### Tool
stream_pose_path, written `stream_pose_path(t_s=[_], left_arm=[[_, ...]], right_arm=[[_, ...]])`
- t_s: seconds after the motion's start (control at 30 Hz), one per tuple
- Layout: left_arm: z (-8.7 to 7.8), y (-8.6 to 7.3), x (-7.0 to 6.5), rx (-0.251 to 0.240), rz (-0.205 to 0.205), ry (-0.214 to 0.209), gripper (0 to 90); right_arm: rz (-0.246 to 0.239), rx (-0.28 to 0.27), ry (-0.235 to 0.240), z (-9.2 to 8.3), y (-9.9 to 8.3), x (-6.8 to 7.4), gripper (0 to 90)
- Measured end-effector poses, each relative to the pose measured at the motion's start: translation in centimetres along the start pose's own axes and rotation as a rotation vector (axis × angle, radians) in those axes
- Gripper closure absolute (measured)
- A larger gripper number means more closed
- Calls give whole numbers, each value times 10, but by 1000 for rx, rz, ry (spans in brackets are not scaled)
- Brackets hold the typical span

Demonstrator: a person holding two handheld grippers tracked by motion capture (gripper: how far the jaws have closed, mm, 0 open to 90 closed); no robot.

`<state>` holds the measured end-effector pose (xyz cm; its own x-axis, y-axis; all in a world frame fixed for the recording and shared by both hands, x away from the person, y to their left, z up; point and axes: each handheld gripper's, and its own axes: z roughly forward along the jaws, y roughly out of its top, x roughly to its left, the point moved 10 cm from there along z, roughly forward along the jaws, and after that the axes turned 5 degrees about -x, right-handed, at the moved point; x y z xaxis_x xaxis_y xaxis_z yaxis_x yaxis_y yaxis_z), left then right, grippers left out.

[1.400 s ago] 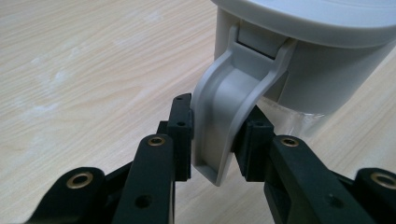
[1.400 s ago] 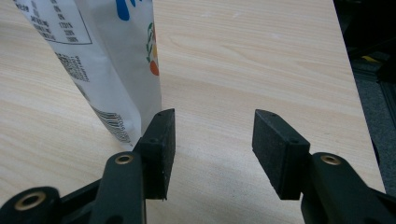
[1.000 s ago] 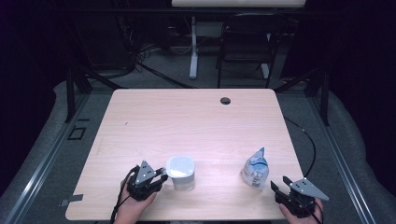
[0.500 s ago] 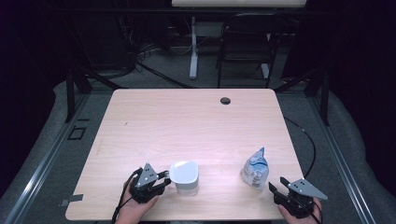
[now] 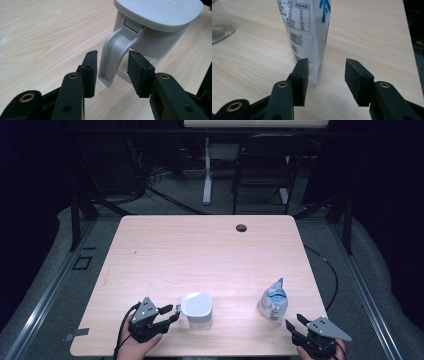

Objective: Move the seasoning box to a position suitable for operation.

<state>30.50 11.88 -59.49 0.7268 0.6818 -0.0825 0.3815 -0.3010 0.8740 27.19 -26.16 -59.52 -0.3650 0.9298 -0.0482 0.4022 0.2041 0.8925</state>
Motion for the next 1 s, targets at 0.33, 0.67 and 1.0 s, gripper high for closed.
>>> stream_pose_path(t_s=[0.33,0.67,1.0], left_arm=[[-11,10,1,-32,-29,21,629],[-11,13,6,-51,-14,21,617],[-10,14,9,-45,-31,10,643]], right_arm=[[-43,-29,25,-8,16,23,605],[-93,-39,95,-2,23,54,640],[-117,-25,153,11,24,78,634]])
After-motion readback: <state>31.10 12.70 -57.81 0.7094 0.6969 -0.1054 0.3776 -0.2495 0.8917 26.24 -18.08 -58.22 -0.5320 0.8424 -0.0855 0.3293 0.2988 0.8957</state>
